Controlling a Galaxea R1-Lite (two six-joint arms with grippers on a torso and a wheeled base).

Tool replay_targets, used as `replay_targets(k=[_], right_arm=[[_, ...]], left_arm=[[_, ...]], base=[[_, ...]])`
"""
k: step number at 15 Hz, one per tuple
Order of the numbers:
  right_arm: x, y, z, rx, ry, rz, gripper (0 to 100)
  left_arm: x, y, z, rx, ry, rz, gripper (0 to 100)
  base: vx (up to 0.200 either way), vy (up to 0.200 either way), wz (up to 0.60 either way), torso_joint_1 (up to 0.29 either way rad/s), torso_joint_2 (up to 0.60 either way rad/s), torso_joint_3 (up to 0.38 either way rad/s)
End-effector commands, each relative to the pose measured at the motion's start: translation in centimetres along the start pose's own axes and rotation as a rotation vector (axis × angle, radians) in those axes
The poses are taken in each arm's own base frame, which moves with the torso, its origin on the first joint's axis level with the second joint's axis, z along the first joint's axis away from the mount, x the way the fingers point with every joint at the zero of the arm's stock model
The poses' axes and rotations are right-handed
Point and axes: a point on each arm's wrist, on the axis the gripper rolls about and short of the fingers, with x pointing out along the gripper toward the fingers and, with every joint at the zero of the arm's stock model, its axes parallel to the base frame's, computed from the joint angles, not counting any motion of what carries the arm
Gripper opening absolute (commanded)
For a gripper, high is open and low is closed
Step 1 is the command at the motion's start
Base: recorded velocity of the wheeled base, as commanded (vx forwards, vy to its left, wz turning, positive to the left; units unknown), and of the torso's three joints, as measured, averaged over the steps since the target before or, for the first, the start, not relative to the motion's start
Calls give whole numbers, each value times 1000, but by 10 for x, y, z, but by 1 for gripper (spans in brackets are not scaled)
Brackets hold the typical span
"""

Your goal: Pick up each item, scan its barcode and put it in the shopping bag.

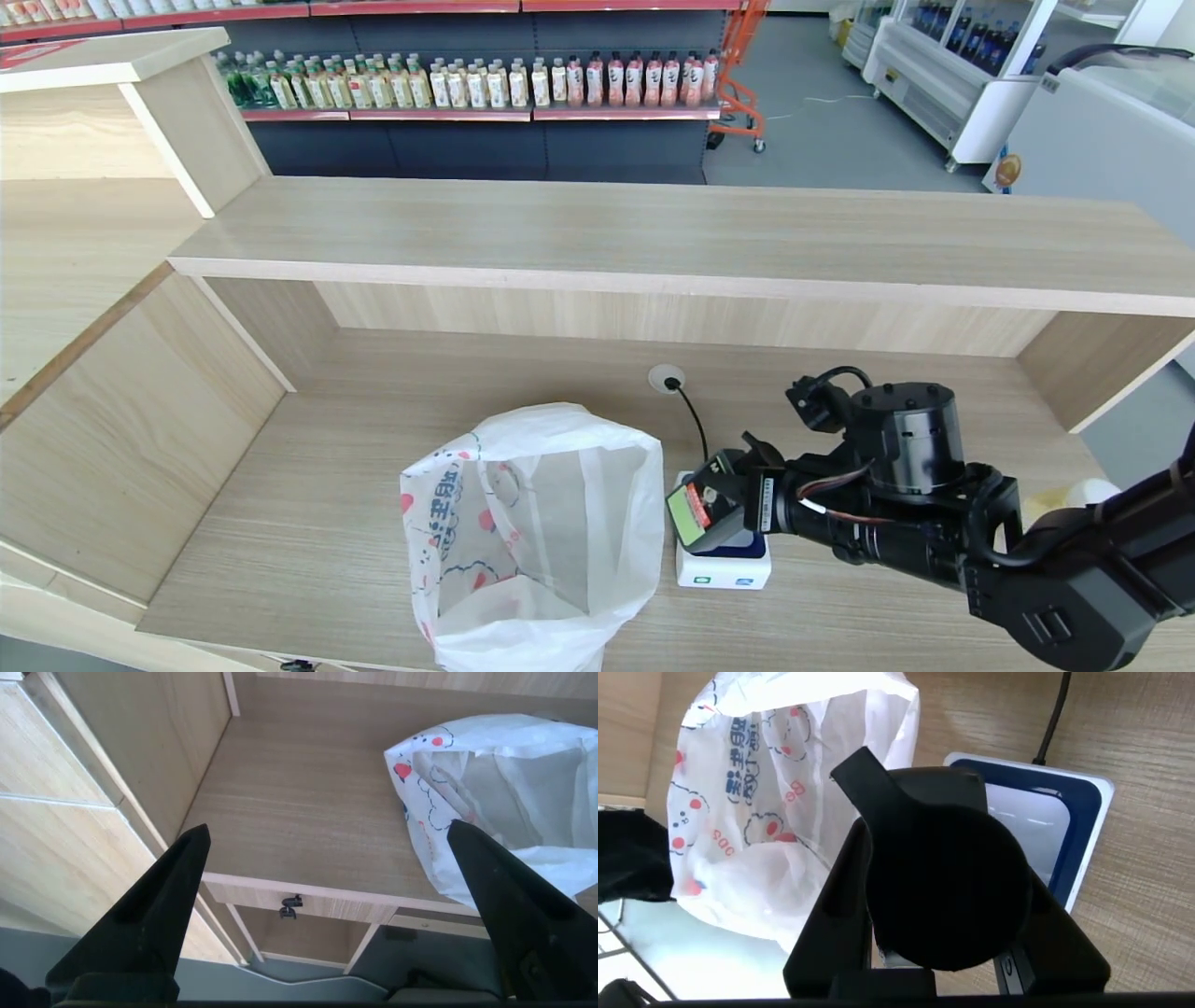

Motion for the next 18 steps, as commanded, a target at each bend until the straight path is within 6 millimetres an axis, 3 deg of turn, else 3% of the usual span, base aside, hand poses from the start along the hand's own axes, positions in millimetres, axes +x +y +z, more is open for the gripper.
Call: replay_targets(k=[1,5,7,9,14,18], right_arm=[[-9,4,7,-22,-37,13,0],[-68,41,40,-268,-250,124,0],[-78,49,39,-453,-273,157,0],[-76,52,31,-569,-254,191,0],[-63,61,18,-625,-215,155,0],[-52,85,0,-655,-184,250,0]], left_arm=[[0,0,0,-1,-1,0,100],[0,0,0,-1,-1,0,100],[0,0,0,-1,-1,0,100],[0,0,0,-2,-1,0,100],[0,0,0,-1,-1,0,100],[0,0,0,-2,-1,0,100]], base=[[0,0,0,0,0,0],[0,0,0,0,0,0],[0,0,0,0,0,0],[0,0,0,0,0,0],[0,200,0,1,3,5],[0,0,0,0,0,0]])
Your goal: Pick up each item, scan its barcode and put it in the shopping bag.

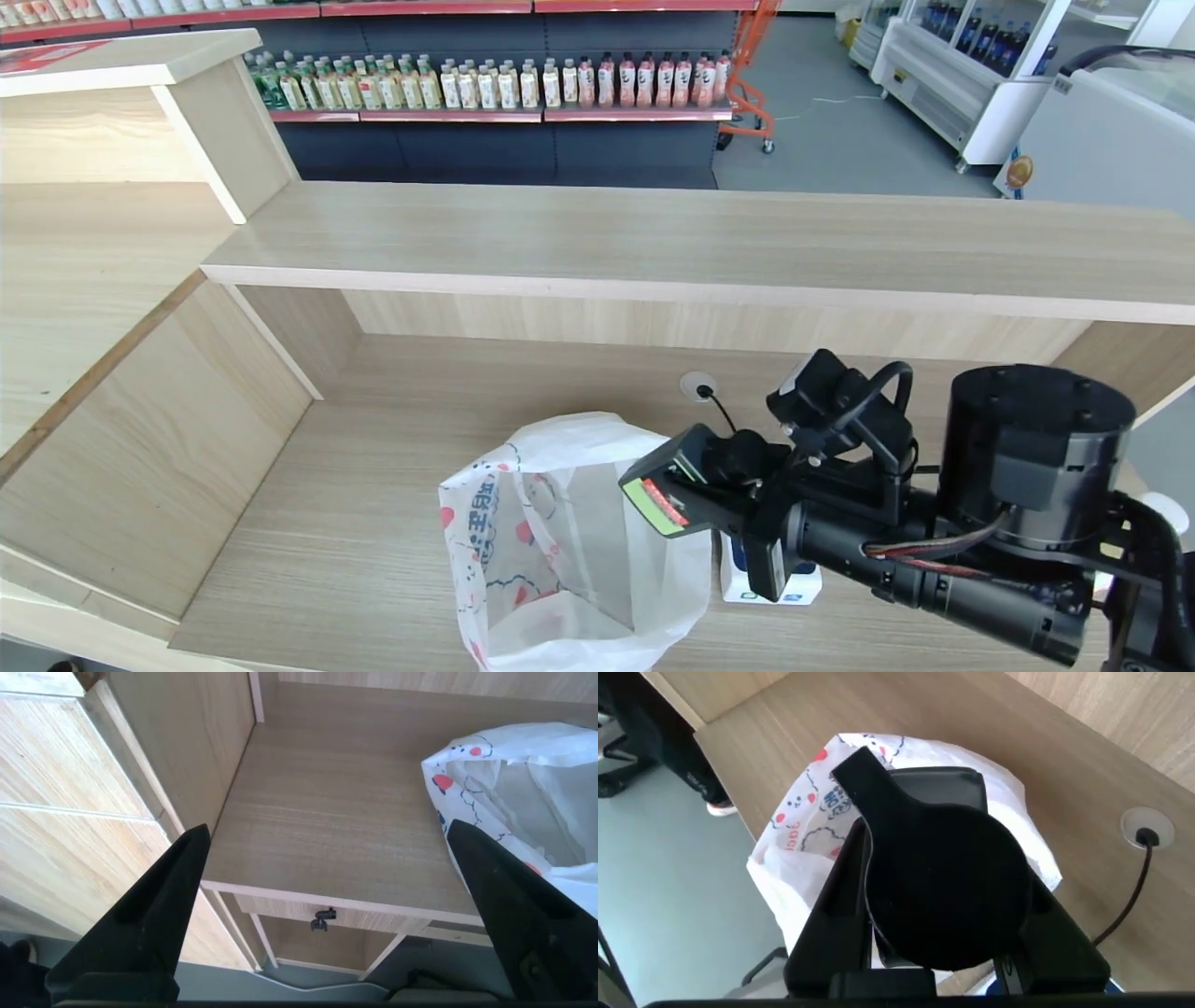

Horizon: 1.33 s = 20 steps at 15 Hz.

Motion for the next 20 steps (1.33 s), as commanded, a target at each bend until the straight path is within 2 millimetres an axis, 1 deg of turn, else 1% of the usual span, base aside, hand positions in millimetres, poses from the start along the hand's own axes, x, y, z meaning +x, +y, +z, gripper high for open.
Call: replay_targets(k=[1,2,3,6,7,9,11,13,15,17,20], right_arm=[[12,14,-8,-10,21,48,0],[19,21,-16,-31,25,68,0],[23,24,-24,-59,31,75,0],[33,29,-51,-129,30,61,0],[36,29,-59,-132,31,39,0],[40,35,-76,-146,59,49,0],[46,38,-86,-150,86,61,0],[55,39,-95,-164,66,56,0],[61,35,-104,-194,43,41,0],[64,31,-111,-194,66,33,0],[69,33,-116,-197,39,35,0]], left_arm=[[0,0,0,-1,0,-1,100],[0,0,0,-1,0,-1,100],[0,0,0,-1,0,-1,100],[0,0,0,-1,0,-1,100],[0,0,0,-1,0,-1,100],[0,0,0,-1,0,-1,100],[0,0,0,-1,0,-1,100],[0,0,0,-1,0,-1,100],[0,0,0,-1,0,-1,100],[0,0,0,-1,0,-1,100],[0,0,0,-1,0,-1,100]], base=[[0,0,0,0,0,0],[0,0,0,0,0,0],[0,0,0,0,0,0],[0,0,0,0,0,0],[0,0,0,0,0,0],[0,0,0,0,0,0],[0,0,0,0,0,0],[0,0,0,0,0,0],[0,0,0,0,0,0],[0,0,0,0,0,0],[0,0,0,0,0,0]])
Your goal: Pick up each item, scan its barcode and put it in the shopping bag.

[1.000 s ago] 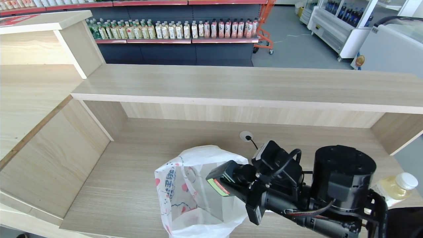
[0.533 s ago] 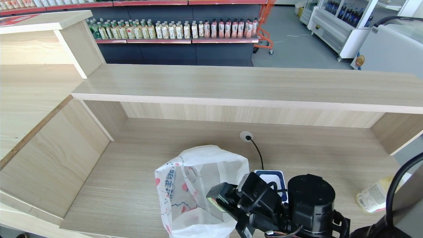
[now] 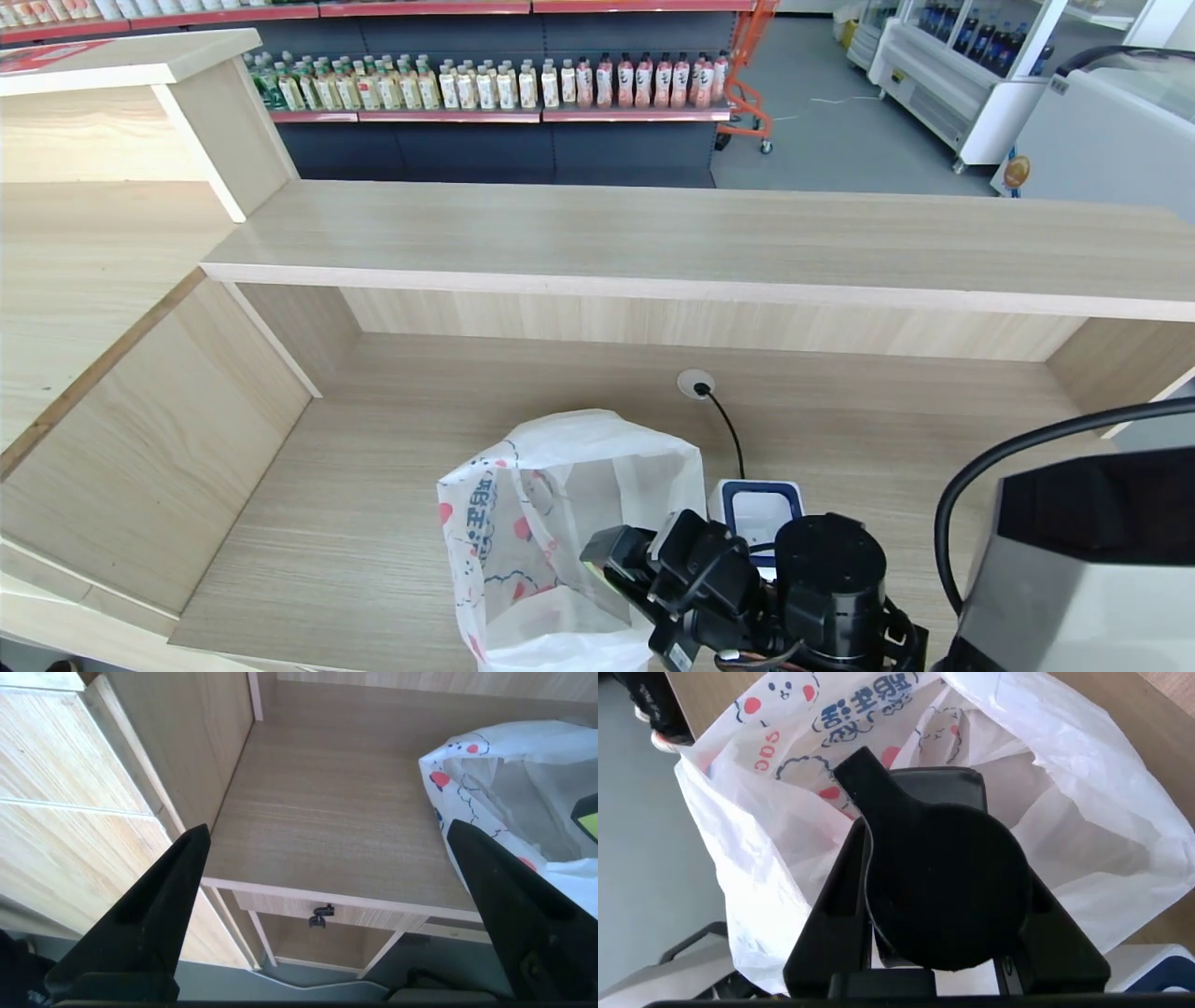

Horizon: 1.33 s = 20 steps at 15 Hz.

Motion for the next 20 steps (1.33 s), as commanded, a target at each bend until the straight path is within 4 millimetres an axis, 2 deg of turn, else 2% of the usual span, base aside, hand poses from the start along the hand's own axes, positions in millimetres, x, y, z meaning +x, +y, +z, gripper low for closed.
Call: replay_targets(k=[1,6,18,19,20], right_arm=[[5,5,-12,-1,24,14,0],[11,12,-25,-8,46,30,0],[14,18,-29,-28,55,49,0],[14,18,-29,-28,54,47,100],[14,18,-27,-26,49,44,100]], left_arm=[[0,0,0,0,-1,0,100],[0,0,0,0,-1,0,100],[0,0,0,0,-1,0,100],[0,0,0,0,-1,0,100],[0,0,0,0,-1,0,100]], base=[[0,0,0,0,0,0],[0,0,0,0,0,0],[0,0,0,0,0,0],[0,0,0,0,0,0],[0,0,0,0,0,0]])
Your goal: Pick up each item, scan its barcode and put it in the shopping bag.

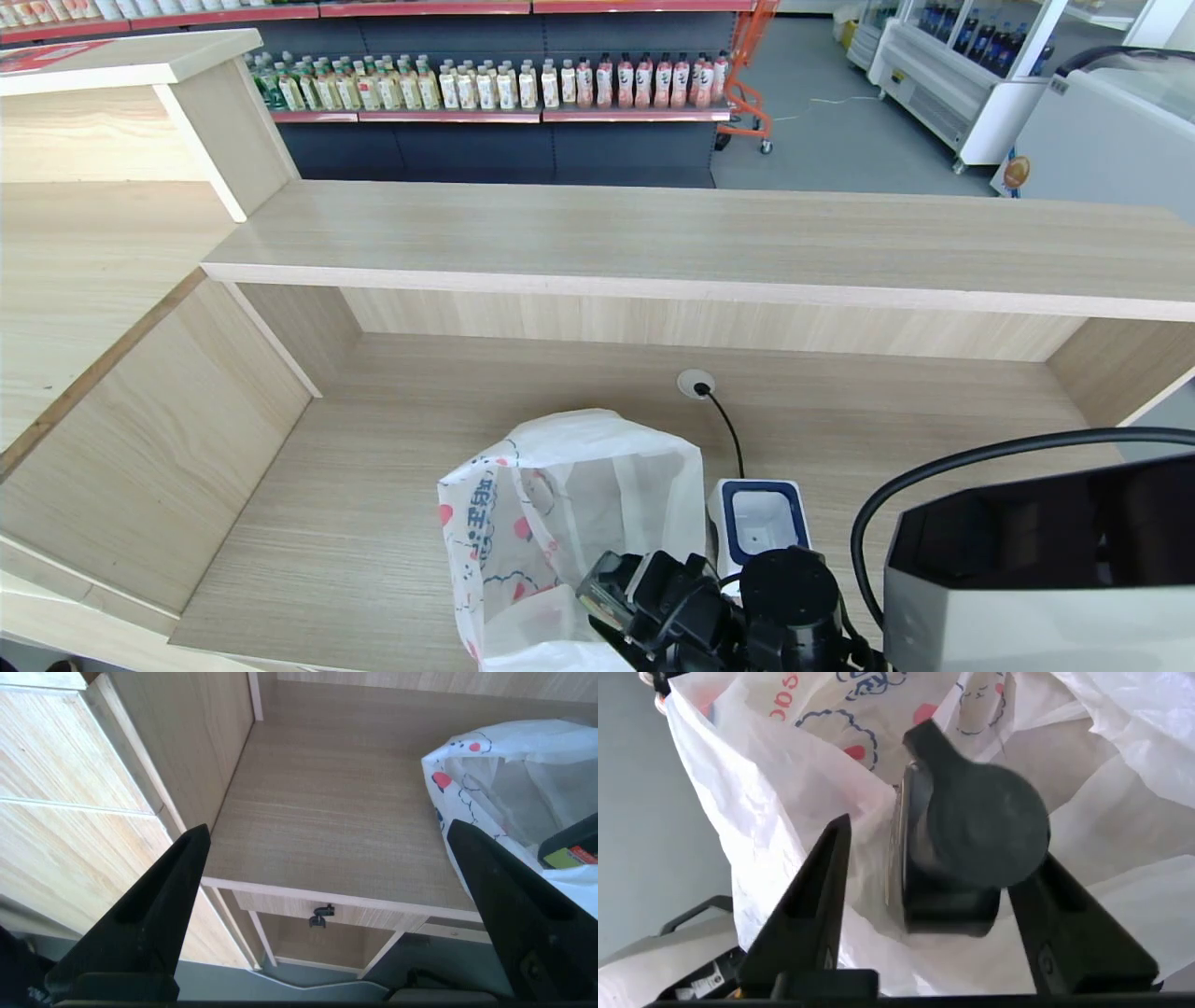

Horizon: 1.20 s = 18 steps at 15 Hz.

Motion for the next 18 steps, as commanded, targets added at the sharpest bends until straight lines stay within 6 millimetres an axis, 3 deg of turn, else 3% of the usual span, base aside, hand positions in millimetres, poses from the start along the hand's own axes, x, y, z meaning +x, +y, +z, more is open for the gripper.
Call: replay_targets(k=[1,6,9,12,13,14,16,18], right_arm=[[0,-1,2,1,-8,-4,100],[-14,-18,38,6,-132,-62,100],[-52,-30,79,21,-247,-146,100],[-102,-50,95,86,-250,-393,100],[-102,-50,95,86,-250,-393,100],[-144,-68,82,161,-164,-569,100],[-183,-68,64,191,-85,-616,100],[-215,-61,61,193,-64,-648,100]], left_arm=[[0,0,0,0,-1,0,100],[0,0,0,0,-1,0,100],[0,0,0,0,-1,0,100],[0,0,0,0,-1,0,100],[0,0,0,0,-1,0,100],[0,0,0,0,-1,0,100],[0,0,0,0,-1,0,100],[0,0,0,0,-1,0,100]], base=[[0,0,0,0,0,0],[0,0,0,0,0,0],[0,0,0,0,0,0],[0,0,0,0,0,0],[0,0,0,0,0,0],[0,0,0,0,0,0],[0,0,0,0,0,0],[0,0,0,0,0,0]])
